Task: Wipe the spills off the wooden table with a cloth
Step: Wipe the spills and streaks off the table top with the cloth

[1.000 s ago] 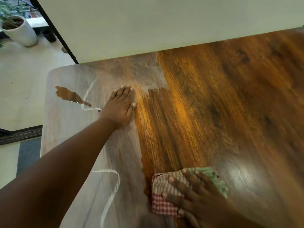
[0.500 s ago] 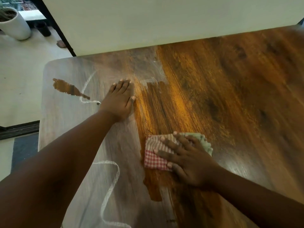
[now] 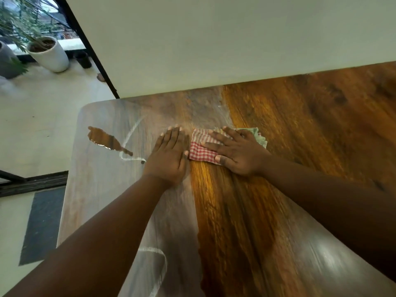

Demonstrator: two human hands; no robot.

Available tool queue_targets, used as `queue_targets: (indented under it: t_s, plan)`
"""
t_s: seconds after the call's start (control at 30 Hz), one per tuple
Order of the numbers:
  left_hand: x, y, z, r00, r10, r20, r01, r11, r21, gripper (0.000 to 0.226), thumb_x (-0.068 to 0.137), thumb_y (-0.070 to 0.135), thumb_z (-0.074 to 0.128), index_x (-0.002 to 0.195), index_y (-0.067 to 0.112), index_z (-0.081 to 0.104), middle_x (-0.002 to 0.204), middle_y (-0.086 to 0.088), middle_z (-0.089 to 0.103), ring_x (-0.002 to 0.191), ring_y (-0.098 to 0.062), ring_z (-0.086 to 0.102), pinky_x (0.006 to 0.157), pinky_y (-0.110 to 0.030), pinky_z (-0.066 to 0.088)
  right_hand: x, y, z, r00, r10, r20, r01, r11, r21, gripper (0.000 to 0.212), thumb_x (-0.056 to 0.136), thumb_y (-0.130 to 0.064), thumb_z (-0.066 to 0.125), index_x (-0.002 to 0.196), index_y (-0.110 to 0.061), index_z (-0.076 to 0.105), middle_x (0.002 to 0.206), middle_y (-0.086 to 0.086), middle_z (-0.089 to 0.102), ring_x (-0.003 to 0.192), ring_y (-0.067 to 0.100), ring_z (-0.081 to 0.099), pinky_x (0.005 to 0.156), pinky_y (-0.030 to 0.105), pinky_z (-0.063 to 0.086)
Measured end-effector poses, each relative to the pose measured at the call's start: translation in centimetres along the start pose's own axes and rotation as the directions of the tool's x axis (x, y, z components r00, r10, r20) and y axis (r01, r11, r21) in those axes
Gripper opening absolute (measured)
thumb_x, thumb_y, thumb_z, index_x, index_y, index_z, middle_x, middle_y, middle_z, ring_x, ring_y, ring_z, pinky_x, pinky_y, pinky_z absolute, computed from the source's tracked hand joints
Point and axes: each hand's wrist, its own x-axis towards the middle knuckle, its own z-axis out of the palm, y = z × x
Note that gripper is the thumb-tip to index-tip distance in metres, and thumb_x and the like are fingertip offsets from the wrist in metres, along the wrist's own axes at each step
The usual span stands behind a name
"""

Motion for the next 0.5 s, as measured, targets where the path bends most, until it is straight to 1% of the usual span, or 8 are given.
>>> queue_targets:
  t_s: [0.1,0.2,0.33,0.5]
  plan:
    - [0.2,0.0,0.1,0.997,-0.068,-0.045,0.067,0.997,-0.034,0.066,0.094,0.04,0.016,0.151,0.008,0.006,0.16,-0.012,0.004,0.147,-0.02,-0.007,0.116,-0.03,-0.011,2.9,1.6,-0.5,1.0,-0.003,-0.001,0.003,1.0,-0.005,0.055,0.091,-0.064,0.0,0.144,-0.056,-0.013,0.161,-0.011,-0.005,0.147,0.023,-0.003,0.113,0.05,0.001]
    - [0.6,0.0,0.2,0.991,-0.127,-0.038,0.126,0.991,-0.039,0.068,0.094,0.042,0.014,0.151,0.008,0.003,0.16,-0.011,0.0,0.146,-0.019,-0.009,0.114,-0.028,-0.014,5.6,2.9,-1.2,1.0,0.003,-0.008,-0.003,1.0,-0.017,0.055,0.093,-0.062,0.005,0.147,-0.053,-0.007,0.162,-0.01,-0.004,0.147,0.025,-0.001,0.113,0.05,0.002]
    - [0.8,-0.2,0.4,0.99,-0.138,-0.026,0.137,0.99,-0.035,0.067,0.095,0.044,0.012,0.152,0.01,0.001,0.161,-0.01,-0.001,0.145,-0.015,-0.012,0.114,-0.028,-0.013,8.9,4.4,-2.7,0.999,0.022,-0.032,-0.022,1.0,-0.014,0.056,0.094,-0.061,0.007,0.149,-0.051,0.001,0.162,-0.008,0.0,0.148,0.025,0.001,0.112,0.048,0.004]
    - [0.6,-0.5,0.7,0.991,-0.129,-0.023,0.128,0.991,-0.042,0.065,0.096,0.044,0.011,0.152,0.013,0.002,0.161,-0.006,-0.001,0.141,-0.008,-0.017,0.114,-0.027,-0.012,11.0,5.2,-3.2,0.999,0.04,-0.017,-0.04,0.999,-0.02,0.052,0.1,-0.057,0.015,0.149,-0.05,0.002,0.162,-0.008,-0.001,0.148,0.023,-0.002,0.112,0.047,0.003]
